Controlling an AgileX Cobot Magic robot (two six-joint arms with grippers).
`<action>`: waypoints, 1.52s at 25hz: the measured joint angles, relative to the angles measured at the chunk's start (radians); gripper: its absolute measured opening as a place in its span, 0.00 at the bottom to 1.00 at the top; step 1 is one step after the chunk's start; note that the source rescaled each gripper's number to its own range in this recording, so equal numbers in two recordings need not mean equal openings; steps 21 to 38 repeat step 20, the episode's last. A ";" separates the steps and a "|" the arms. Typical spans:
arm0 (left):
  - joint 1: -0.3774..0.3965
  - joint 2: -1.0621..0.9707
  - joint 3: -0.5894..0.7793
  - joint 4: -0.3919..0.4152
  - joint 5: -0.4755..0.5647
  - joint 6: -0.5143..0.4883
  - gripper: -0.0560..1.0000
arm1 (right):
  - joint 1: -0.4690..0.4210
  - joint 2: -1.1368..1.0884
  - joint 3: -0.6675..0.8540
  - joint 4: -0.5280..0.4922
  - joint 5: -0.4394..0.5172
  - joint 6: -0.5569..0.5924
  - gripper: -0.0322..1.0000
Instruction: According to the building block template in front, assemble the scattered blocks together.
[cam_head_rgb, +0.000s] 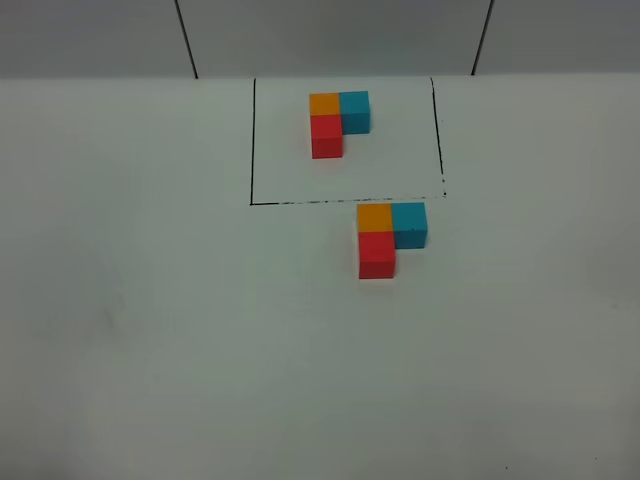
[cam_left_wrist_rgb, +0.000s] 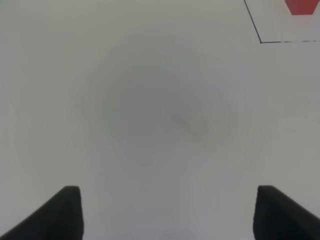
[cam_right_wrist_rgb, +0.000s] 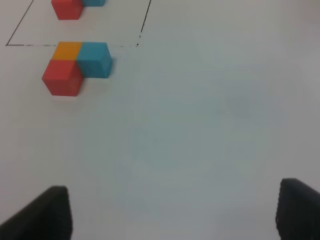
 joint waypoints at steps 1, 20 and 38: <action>0.000 0.000 0.000 0.000 0.000 0.000 0.58 | 0.000 0.000 0.000 0.000 0.000 0.001 0.68; 0.000 0.000 0.000 0.000 0.000 0.000 0.58 | 0.000 0.000 0.000 0.000 0.000 0.002 0.68; 0.000 0.000 0.000 0.000 0.000 0.000 0.58 | 0.000 0.000 0.000 0.000 0.000 0.002 0.68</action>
